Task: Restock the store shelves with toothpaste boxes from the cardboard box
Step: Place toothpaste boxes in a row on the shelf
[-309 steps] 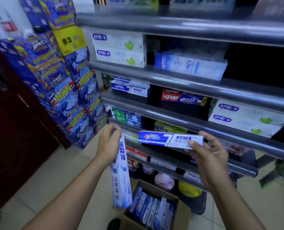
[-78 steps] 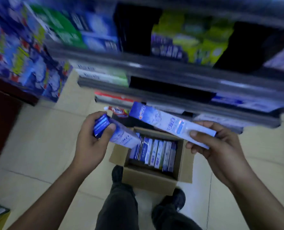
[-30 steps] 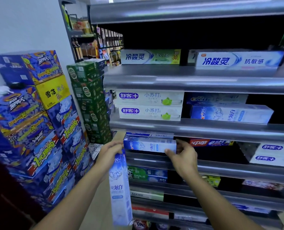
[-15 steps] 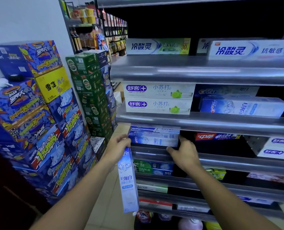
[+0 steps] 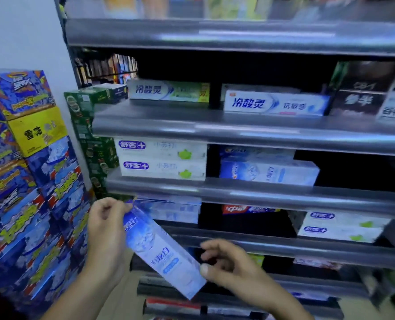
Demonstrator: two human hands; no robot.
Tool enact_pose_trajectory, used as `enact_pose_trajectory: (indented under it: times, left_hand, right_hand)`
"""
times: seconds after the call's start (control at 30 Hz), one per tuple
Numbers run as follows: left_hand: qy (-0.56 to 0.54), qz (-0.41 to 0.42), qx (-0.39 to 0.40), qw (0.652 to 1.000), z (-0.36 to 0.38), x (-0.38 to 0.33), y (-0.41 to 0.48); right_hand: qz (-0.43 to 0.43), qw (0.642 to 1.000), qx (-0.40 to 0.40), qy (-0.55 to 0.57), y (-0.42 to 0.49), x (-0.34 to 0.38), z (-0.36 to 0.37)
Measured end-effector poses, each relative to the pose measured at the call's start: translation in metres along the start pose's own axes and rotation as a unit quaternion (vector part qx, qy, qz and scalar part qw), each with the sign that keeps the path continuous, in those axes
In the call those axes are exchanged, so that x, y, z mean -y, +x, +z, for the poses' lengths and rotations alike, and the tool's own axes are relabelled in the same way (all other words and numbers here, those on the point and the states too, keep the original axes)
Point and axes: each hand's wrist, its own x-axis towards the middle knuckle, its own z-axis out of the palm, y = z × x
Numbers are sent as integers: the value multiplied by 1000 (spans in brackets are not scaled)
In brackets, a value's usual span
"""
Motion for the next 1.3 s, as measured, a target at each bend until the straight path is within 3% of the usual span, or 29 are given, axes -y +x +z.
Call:
enact_pose_trajectory:
  times: [0.07,0.17,0.33,0.57,0.67,1.0,1.17,1.3]
  left_hand:
    - [-29,18,-17,999,21,-6,-14]
    - [-64,41,-30,997,58,-15,-35]
    - [-143,29,24,989,112,-24,-69]
    - [-72,100,115,986,144,-15,-87]
    - [-21,126,152,980,150,-11,-87]
    - [64,151,155,974,182,-2,-68]
    - [126,166,166,964,188,0,-58]
    - [209,172,150,951,193,-2,-44]
  right_hand:
    - [0,999,-30,26,-14,-1,-14]
    - [-32,988,-139,59,-31,-1,-43]
    - [-87,948,-265,151,-59,7,-92]
    - [-215,878,-402,147,-70,18,-139]
    - [-265,860,-421,114,-64,25,-157]
    - [-358,832,-423,30,-20,35,-187]
    - [-366,825,-429,36,-2,37,-188]
    - [-324,834,-445,24,13,31,-189]
